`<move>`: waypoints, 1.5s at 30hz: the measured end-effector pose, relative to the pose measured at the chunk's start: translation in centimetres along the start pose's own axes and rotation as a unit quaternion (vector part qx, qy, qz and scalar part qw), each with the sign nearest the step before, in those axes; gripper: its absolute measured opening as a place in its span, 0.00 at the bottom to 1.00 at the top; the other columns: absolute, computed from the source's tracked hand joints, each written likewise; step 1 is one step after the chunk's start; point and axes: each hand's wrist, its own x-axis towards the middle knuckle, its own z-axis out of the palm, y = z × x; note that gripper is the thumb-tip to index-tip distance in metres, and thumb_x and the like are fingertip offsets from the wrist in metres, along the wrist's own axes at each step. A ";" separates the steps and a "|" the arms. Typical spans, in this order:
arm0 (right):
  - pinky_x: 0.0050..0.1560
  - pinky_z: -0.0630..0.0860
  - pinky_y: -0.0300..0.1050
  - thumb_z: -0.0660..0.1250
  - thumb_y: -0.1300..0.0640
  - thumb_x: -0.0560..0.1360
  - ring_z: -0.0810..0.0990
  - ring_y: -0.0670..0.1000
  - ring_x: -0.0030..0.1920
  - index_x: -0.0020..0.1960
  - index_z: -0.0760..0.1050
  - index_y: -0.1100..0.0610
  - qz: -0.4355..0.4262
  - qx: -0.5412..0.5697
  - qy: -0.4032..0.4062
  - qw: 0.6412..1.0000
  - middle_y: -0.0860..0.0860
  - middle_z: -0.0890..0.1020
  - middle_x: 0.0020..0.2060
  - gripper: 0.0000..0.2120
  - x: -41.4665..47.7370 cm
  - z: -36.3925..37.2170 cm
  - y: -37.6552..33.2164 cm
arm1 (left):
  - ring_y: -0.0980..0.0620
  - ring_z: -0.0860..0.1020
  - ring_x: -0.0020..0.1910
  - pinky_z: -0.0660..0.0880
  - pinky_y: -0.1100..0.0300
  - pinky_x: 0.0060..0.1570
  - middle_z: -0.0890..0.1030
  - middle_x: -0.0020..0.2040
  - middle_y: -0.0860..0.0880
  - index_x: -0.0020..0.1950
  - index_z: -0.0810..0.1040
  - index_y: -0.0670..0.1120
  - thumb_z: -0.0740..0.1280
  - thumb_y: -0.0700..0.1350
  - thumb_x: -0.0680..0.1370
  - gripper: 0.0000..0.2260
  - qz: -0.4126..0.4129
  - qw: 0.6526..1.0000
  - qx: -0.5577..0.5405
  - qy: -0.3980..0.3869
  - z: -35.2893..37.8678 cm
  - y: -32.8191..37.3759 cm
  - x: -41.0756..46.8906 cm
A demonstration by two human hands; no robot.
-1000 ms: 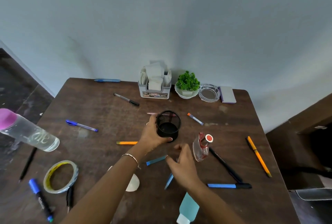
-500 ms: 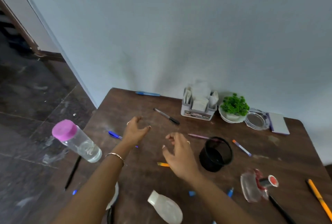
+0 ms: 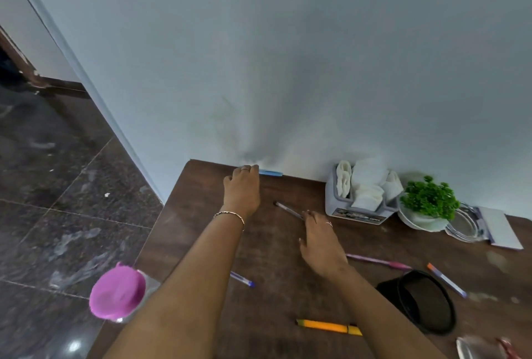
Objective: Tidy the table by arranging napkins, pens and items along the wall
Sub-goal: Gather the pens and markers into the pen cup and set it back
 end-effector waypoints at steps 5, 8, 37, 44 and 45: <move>0.64 0.69 0.48 0.61 0.61 0.77 0.71 0.55 0.64 0.72 0.65 0.56 0.003 -0.062 0.044 0.997 0.55 0.72 0.65 0.23 1.7 0.8 0.2 | 0.43 0.70 0.63 0.66 0.47 0.58 0.72 0.64 0.44 0.64 0.70 0.45 0.59 0.36 0.75 0.18 0.026 0.996 0.082 0.021 1.6 -0.1 2.9; 0.59 0.72 0.48 0.61 0.62 0.77 0.75 0.56 0.58 0.67 0.69 0.58 0.021 -0.056 0.051 0.997 0.56 0.74 0.60 0.18 2.4 0.9 0.3 | 0.43 0.69 0.63 0.65 0.47 0.59 0.71 0.65 0.43 0.65 0.69 0.44 0.57 0.36 0.76 0.17 0.034 0.994 0.097 0.031 2.2 -0.5 3.5; 0.37 0.77 0.31 0.75 0.65 0.69 0.83 0.41 0.37 0.49 0.77 0.63 0.135 0.429 0.391 0.803 0.52 0.84 0.40 0.10 -17.9 -15.3 9.1 | 0.54 0.83 0.41 0.76 0.63 0.40 0.85 0.47 0.43 0.51 0.67 0.45 0.66 0.38 0.78 0.08 0.046 0.756 -0.623 -0.197 -4.6 16.3 -13.7; 0.47 0.80 0.44 0.71 0.57 0.75 0.84 0.49 0.44 0.49 0.77 0.54 0.155 0.410 0.314 0.842 0.51 0.85 0.42 0.04 -19.3 -13.7 14.1 | 0.51 0.81 0.50 0.79 0.60 0.47 0.83 0.53 0.44 0.53 0.71 0.45 0.65 0.44 0.79 0.06 0.115 0.849 -0.481 -0.188 -1.9 21.5 -14.8; 0.46 0.79 0.42 0.70 0.57 0.75 0.84 0.49 0.44 0.48 0.77 0.54 0.153 0.389 0.300 0.857 0.49 0.84 0.41 0.03 -18.9 -13.2 14.4 | 0.51 0.80 0.50 0.78 0.57 0.50 0.82 0.53 0.46 0.55 0.73 0.45 0.66 0.46 0.79 0.07 0.130 0.884 -0.417 -0.166 -1.3 21.7 -14.7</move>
